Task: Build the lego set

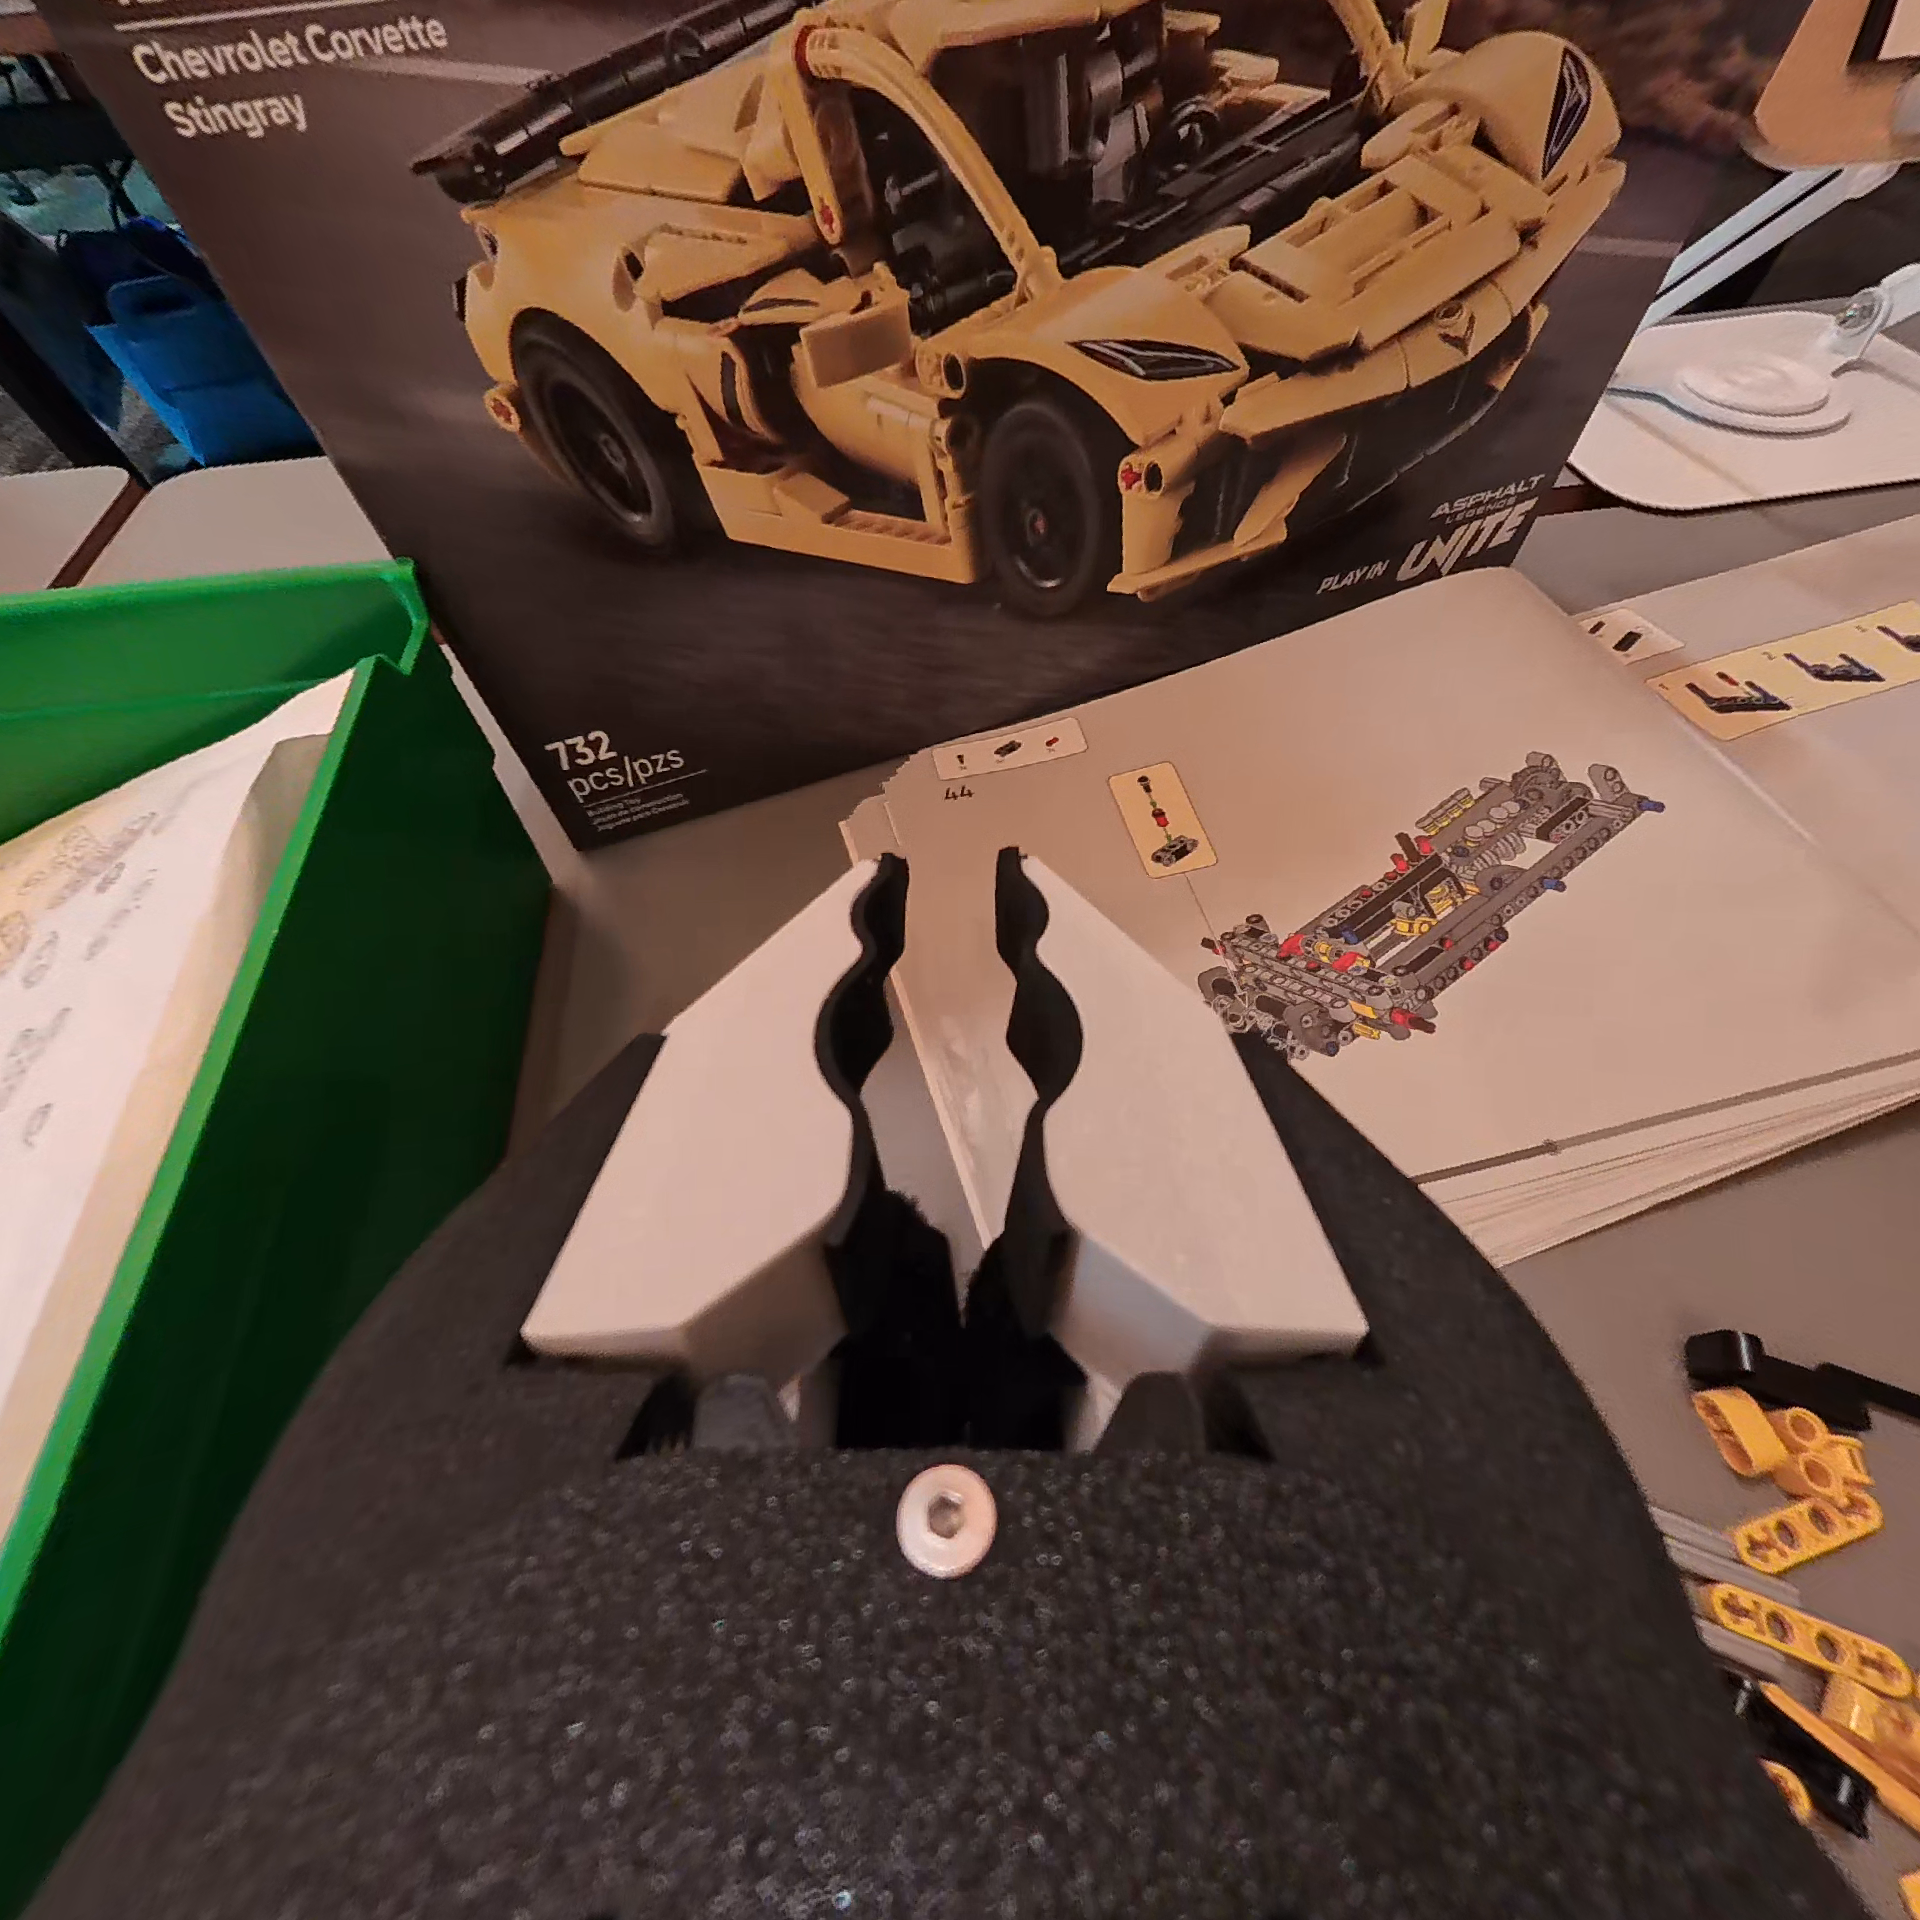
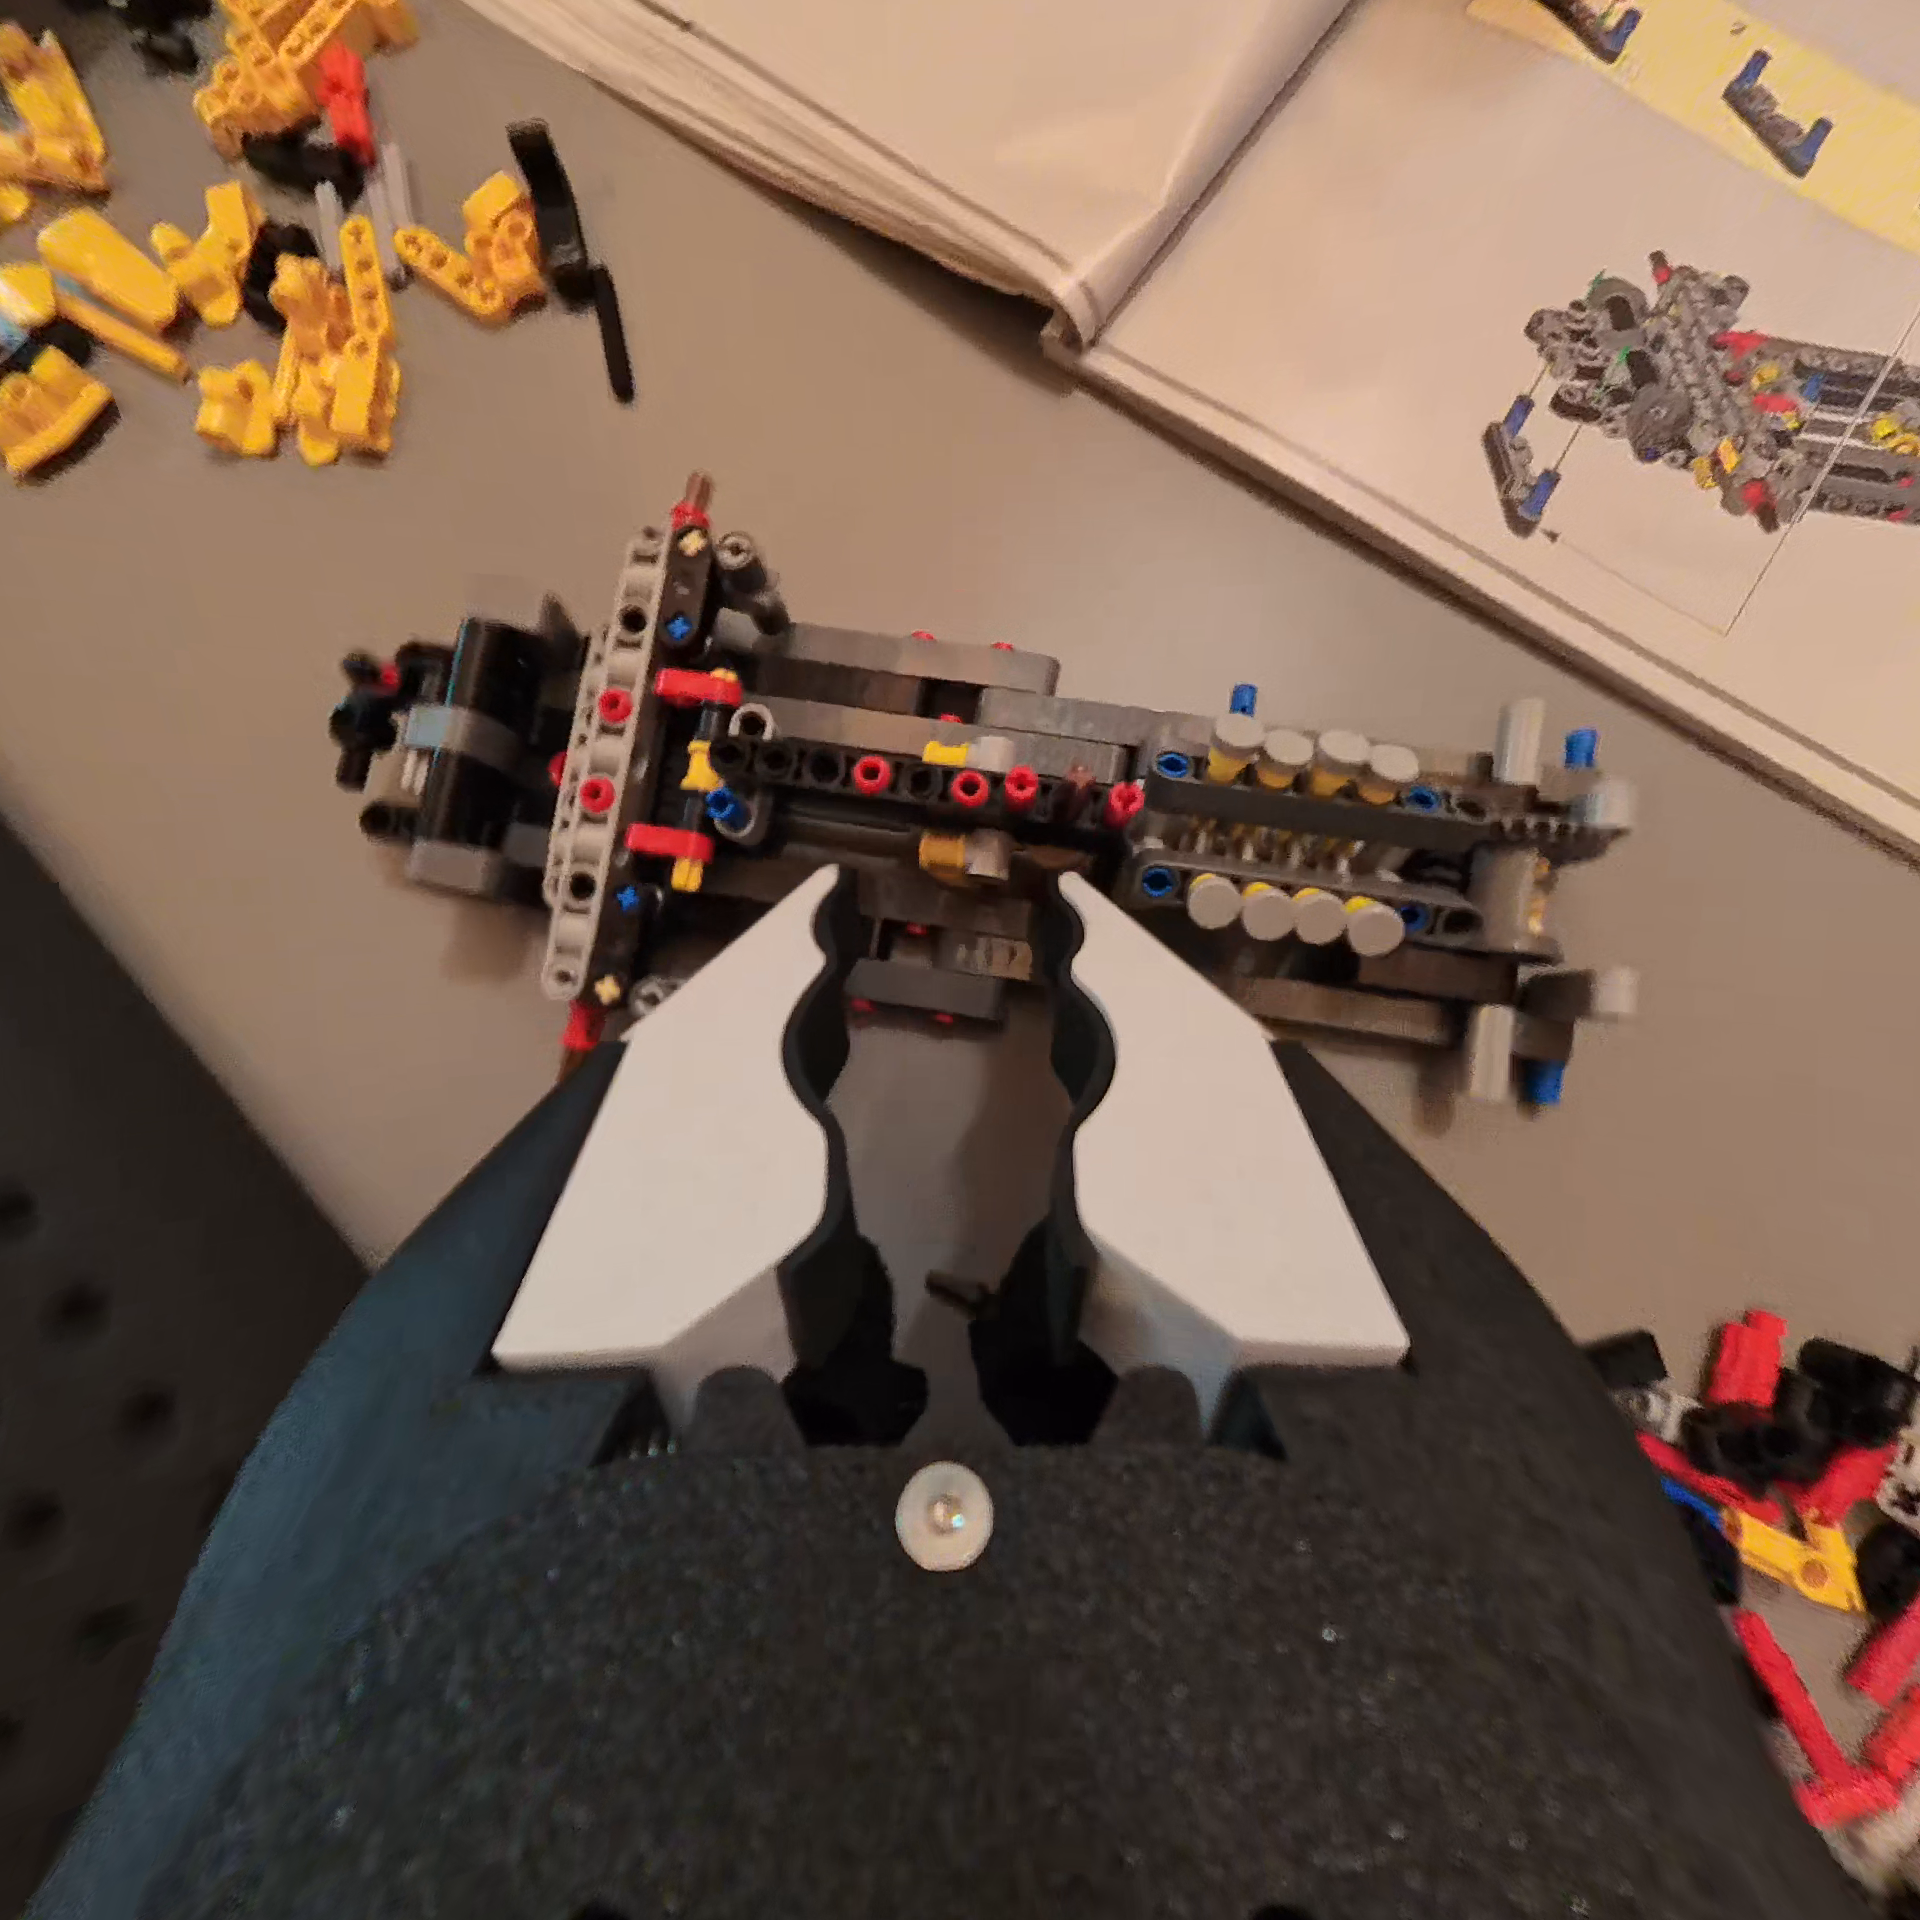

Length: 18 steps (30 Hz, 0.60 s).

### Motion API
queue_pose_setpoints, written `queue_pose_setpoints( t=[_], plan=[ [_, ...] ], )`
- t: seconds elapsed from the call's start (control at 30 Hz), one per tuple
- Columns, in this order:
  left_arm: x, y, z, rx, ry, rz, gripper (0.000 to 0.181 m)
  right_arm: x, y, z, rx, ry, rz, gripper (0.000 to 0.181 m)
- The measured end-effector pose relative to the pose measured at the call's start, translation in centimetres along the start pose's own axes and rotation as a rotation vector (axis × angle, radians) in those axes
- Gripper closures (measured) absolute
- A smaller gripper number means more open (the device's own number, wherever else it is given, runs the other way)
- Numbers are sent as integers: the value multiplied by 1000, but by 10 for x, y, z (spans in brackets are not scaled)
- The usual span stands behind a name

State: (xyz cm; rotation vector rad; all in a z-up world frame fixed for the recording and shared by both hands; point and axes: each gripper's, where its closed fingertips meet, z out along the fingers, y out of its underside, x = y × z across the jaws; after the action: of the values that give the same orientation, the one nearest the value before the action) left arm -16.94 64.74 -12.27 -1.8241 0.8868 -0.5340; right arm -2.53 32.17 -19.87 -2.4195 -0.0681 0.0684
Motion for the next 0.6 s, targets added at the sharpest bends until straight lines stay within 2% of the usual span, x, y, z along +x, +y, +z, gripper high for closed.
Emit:
queue_pose_setpoints(
  t=[0.13, 0.3, 0.43, 0.5, 0.6],
  plan=[
    [1, -2, -3, 1, 17, -6, 166, 5, -14, 15, 12, 48, 1, 154],
    [13, -6, -8, 13, 77, -2, 165, 0, -21, 19, -3, 74, -15, 150],
    [49, 1, -30, -19, 294, 44, 162, -11, -15, -4, -5, 57, -51, 150],
    [64, 16, -48, -82, 390, 119, 159, -27, -13, -12, 9, 4, -72, 157],
    [91, 47, -78, -210, 534, 263, 156, -61, -19, -9, 61, -138, -62, 163]
  ],
)
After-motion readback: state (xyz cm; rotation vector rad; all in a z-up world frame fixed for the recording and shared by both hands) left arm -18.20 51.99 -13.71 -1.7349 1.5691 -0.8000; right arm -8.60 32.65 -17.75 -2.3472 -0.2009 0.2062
